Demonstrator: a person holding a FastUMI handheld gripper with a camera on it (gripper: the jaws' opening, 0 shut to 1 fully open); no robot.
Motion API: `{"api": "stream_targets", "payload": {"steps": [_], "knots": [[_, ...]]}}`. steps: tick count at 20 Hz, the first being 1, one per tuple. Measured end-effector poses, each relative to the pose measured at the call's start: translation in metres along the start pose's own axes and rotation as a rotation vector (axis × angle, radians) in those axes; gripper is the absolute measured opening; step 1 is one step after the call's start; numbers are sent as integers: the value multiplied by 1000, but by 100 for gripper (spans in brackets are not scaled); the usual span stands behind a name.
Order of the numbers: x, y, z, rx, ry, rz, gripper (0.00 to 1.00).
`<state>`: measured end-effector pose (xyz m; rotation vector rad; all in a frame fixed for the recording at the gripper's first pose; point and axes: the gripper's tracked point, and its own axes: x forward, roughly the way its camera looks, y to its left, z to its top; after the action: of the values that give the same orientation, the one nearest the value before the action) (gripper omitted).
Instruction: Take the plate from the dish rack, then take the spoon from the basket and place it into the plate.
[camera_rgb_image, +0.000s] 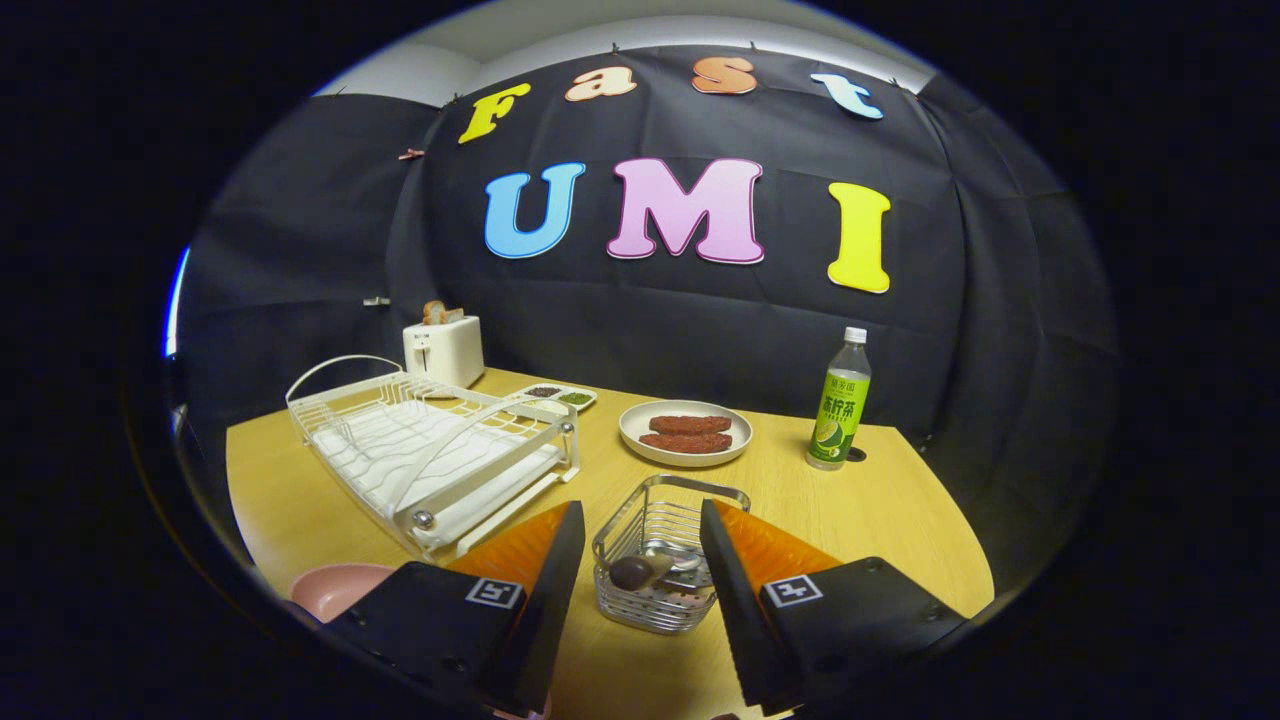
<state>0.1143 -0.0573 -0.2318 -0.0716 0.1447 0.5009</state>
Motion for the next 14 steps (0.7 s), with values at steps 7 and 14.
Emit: {"api": "stream_targets", "payload": {"steps": [7,14], "knots": [[3,7,5,-49,-42,-10,35],[6,-3,5,-34,-21,-51,17]]}}
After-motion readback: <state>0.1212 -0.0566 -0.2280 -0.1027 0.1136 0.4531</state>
